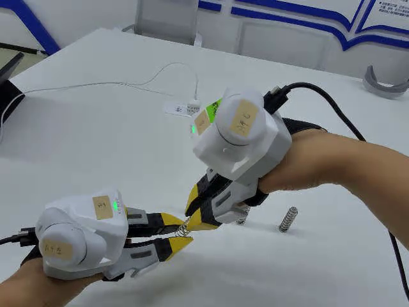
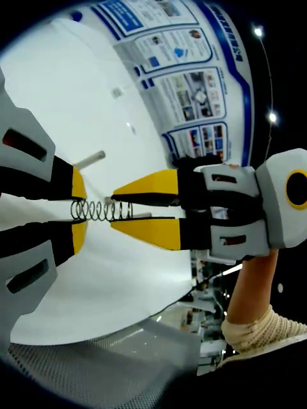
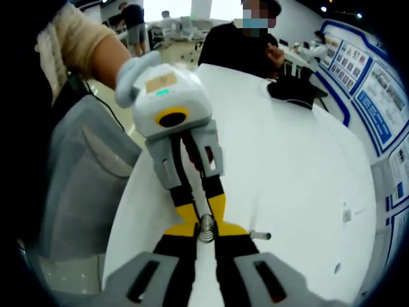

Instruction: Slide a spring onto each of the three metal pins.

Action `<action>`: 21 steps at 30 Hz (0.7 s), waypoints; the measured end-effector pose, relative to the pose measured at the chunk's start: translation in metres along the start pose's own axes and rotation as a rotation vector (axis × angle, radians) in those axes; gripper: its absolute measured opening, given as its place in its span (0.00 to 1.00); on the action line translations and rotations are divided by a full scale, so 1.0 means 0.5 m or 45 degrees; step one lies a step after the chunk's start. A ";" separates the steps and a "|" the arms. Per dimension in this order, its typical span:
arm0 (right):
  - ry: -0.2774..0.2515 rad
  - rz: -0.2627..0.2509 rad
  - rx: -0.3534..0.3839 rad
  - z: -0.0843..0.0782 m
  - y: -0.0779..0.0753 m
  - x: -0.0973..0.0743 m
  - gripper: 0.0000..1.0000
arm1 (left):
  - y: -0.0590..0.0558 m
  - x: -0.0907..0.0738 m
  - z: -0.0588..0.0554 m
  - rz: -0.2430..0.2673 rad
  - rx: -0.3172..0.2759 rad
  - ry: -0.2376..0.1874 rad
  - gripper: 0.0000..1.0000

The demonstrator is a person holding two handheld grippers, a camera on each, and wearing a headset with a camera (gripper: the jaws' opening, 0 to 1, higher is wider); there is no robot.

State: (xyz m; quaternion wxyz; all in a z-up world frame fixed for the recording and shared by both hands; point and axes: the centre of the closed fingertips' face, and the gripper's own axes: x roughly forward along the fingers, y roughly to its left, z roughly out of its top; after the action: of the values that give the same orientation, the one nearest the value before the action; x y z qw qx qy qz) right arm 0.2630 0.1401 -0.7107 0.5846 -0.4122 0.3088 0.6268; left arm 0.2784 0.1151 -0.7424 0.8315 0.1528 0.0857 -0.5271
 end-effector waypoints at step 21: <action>-0.059 -0.059 0.066 -0.011 -0.019 -0.005 0.18 | 0.011 -0.003 0.008 0.025 -0.058 -0.038 0.10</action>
State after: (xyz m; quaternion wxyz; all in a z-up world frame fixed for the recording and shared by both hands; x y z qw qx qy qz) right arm 0.2730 0.1351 -0.7101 0.6164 -0.3894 0.3016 0.6143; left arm 0.2828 0.1173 -0.7373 0.8411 0.1269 0.0839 -0.5191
